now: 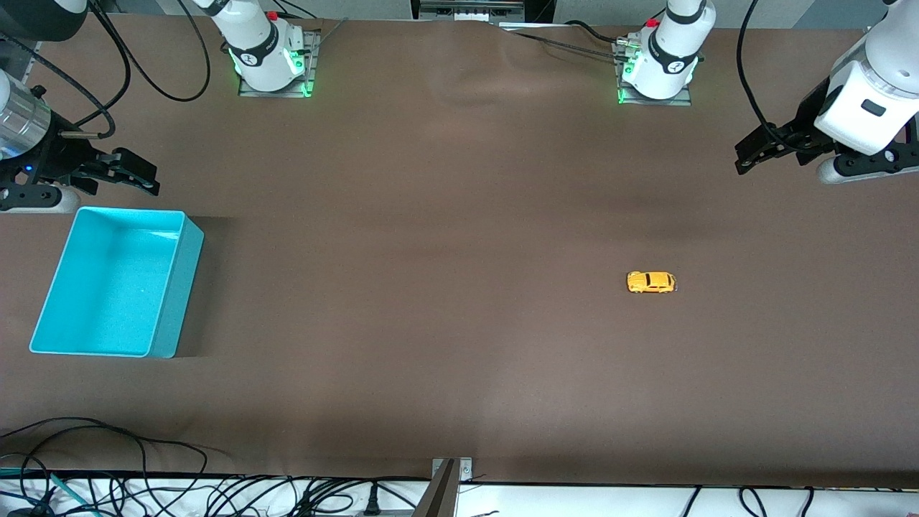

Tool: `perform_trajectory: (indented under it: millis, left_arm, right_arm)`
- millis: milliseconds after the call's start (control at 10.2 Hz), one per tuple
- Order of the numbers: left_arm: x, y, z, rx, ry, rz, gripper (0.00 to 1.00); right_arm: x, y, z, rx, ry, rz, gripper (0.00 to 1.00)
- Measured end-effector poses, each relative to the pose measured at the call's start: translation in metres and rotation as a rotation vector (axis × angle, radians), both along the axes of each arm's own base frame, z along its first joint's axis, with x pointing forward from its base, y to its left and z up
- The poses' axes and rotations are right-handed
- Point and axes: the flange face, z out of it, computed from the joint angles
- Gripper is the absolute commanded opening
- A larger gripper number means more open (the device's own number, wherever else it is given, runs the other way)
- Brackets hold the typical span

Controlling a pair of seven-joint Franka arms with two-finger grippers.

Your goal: Wind up and store yellow beetle car

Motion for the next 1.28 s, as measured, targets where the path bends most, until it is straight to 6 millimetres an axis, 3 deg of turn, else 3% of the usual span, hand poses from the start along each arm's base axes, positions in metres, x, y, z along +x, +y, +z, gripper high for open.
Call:
perform_trajectory:
  millis: [1279]
  left_arm:
    - [0.0042,0.0043,-0.0081,0.001,0.024,0.008,1.0]
  right_arm:
    - [-0.0042,-0.0012,-0.0051,-0.003,0.046,-0.013,1.0]
